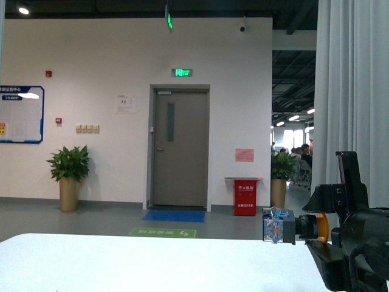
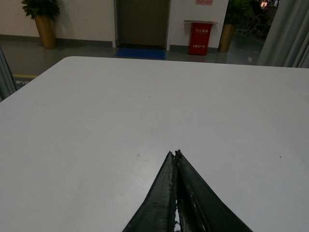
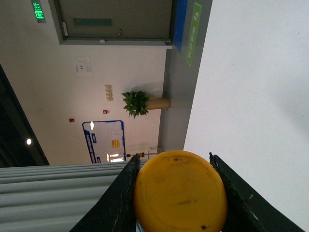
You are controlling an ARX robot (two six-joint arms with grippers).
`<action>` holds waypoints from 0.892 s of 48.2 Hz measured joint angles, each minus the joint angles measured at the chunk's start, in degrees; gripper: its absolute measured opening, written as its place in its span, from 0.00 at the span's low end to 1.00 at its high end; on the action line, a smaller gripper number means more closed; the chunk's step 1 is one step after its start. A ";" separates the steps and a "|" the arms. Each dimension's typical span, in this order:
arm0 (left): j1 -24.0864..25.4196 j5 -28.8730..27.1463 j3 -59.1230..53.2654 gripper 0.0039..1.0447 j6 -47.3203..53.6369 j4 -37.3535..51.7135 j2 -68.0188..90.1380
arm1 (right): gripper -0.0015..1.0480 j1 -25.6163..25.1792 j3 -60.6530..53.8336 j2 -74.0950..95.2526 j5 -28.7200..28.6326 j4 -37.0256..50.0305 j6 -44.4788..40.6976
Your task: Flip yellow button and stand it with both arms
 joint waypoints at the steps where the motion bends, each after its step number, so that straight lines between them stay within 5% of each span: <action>1: 0.00 0.00 0.00 0.03 0.00 -0.26 -0.26 | 0.34 -0.02 0.00 -0.02 -0.02 -0.02 -0.02; 35: 0.00 0.02 0.00 0.03 0.00 -12.59 -12.70 | 0.34 -0.46 0.00 -0.42 -0.07 -0.33 -0.61; 43: 0.00 0.04 0.02 0.03 0.00 -22.32 -22.29 | 0.34 -0.55 0.00 -0.44 0.00 -0.33 -0.61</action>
